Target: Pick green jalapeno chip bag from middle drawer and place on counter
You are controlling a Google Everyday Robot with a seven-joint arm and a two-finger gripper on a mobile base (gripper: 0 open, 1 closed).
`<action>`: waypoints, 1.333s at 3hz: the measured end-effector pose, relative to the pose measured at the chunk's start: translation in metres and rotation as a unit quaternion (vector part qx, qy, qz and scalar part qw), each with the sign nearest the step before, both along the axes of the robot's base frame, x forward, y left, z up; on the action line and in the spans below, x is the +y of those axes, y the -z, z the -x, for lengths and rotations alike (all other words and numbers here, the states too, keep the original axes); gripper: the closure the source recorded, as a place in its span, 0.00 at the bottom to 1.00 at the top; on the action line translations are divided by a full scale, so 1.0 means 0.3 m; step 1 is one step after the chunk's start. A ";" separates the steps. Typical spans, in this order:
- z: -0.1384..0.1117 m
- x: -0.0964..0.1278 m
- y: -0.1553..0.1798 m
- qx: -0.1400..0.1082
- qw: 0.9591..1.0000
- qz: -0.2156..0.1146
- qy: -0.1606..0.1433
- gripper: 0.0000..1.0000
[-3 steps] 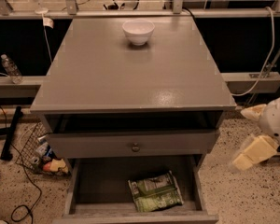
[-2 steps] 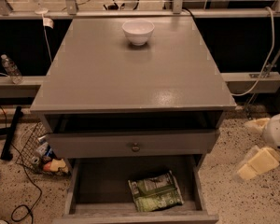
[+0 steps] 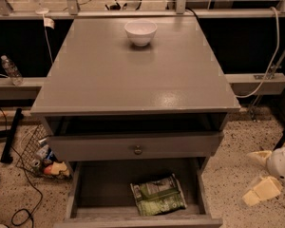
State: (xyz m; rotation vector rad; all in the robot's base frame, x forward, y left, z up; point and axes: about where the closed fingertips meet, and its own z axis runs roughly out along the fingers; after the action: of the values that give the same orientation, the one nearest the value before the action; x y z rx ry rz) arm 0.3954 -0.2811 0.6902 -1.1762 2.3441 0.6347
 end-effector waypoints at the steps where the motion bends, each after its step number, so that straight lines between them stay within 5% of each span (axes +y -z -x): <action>1: 0.002 0.040 0.168 0.017 1.000 -0.017 0.009 0.00; 2: 0.002 0.041 0.168 0.017 1.000 -0.017 0.008 0.00; 4: -0.041 0.204 0.446 0.021 0.999 -0.032 -0.038 0.00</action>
Offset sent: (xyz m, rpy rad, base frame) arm -0.0020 0.0110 -0.0428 0.0319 0.0327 -0.0104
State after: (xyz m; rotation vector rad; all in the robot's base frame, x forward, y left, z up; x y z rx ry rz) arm 0.4076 -0.2199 0.5565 -1.2386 2.3047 0.7609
